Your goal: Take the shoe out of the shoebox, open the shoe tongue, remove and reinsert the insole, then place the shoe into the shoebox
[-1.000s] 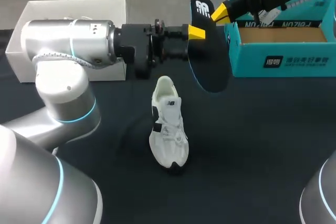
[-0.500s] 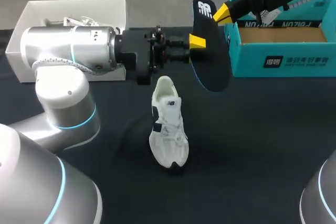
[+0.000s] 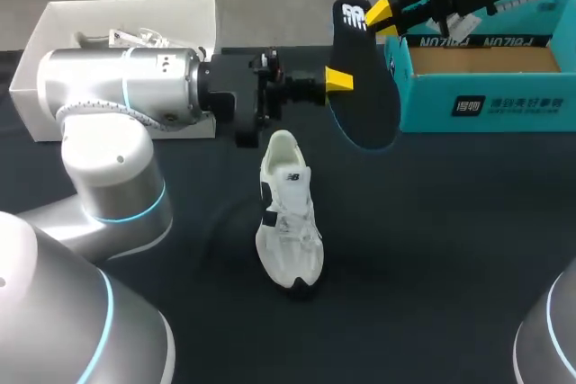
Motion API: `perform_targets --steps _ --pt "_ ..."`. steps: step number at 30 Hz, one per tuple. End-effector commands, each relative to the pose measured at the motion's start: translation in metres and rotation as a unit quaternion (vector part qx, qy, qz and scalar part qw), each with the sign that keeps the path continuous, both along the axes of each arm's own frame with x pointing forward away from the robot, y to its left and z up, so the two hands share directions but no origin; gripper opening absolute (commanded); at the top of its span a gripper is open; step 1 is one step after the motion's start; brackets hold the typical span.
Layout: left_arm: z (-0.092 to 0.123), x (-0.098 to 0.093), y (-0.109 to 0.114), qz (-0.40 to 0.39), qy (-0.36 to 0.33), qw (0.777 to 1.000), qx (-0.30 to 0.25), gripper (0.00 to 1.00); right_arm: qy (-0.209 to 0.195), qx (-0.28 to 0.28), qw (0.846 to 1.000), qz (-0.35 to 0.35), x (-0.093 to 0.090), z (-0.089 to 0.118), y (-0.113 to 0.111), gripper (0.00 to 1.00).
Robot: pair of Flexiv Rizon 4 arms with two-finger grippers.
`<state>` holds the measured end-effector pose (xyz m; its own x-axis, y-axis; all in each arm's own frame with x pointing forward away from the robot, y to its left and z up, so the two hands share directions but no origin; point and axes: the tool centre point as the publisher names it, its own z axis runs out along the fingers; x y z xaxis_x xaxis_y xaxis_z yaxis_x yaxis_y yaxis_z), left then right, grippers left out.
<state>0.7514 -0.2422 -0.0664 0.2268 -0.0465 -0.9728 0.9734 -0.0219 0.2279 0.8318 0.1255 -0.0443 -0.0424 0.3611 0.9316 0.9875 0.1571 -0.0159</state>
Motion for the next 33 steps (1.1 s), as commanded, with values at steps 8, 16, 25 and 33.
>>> perform_targets --steps 8,16,25,33 --pt "0.000 0.010 0.009 -0.014 0.021 1.000 -0.004 0.00 -0.046 0.045 0.991 -0.116 -0.032 0.002 -0.033 1.00" --pt "0.000 0.012 0.010 -0.018 0.025 1.000 -0.006 0.00 -0.051 0.033 0.990 -0.126 -0.046 0.004 -0.048 1.00" --pt "-0.001 0.012 0.010 -0.024 0.034 0.999 -0.005 0.00 -0.072 0.026 0.985 -0.157 -0.047 0.005 -0.054 1.00" --pt "-0.002 0.012 0.010 -0.023 0.042 0.999 -0.004 0.00 -0.072 0.026 0.985 -0.157 -0.047 0.005 -0.054 1.00"
